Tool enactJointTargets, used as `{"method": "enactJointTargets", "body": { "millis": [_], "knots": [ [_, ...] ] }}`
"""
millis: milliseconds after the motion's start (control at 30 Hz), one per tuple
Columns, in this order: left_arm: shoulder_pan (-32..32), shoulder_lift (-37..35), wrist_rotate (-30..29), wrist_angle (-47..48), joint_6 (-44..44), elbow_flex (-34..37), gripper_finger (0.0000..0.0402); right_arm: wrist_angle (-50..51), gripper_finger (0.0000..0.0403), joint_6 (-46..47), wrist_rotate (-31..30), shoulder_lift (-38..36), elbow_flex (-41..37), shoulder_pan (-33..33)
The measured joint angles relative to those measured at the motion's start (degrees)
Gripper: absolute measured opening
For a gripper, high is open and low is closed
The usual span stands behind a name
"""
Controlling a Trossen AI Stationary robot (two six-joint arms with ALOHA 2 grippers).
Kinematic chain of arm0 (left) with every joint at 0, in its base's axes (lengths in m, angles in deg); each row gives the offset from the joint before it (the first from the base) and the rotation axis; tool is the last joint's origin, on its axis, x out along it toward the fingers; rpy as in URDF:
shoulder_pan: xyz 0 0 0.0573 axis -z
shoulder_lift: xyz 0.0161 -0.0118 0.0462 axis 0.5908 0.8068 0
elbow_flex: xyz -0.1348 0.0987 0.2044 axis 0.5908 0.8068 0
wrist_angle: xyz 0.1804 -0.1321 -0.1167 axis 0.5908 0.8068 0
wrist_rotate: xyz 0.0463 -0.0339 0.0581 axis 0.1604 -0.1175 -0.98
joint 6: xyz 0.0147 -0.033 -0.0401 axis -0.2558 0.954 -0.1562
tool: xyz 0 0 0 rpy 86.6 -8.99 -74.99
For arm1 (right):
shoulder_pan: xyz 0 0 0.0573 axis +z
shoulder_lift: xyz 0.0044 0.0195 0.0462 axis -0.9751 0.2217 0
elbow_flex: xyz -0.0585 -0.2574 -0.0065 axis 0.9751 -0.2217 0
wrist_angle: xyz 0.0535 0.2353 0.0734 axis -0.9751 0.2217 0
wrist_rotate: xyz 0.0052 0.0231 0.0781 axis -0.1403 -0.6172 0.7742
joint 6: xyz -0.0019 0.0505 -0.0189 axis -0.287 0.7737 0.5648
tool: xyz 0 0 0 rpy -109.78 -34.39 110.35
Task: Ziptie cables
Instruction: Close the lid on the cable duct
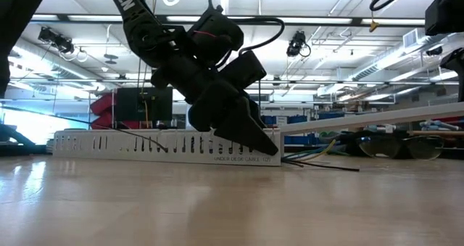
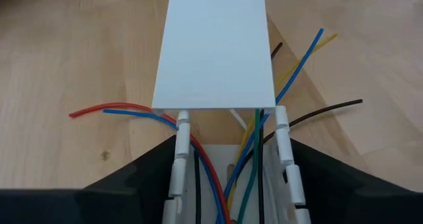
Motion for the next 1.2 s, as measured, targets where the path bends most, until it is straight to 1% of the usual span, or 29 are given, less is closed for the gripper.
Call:
{"method": "enactJointTargets", "body": {
  "millis": [600, 1000, 1200],
  "knots": [
    [0.0, 0.0, 0.2, 0.2, 0.0, 0.0, 0.0239, -0.8, 0.0239, 1.3, 1.2, -0.3, 0.0, 1.0],
    [0.0, 0.0, 0.2, 0.2, 0.1, 0.0, 0.0238, -1.1, 0.0238, 1.0, -0.8, -0.6, 0.0, 1.3],
    [0.0, 0.0, 0.1, 0.2, 0.1, 0.0, 0.0238, -1.5, 0.0238, 1.0, -0.9, -0.6, 0.0, 1.3]
  ]
}}
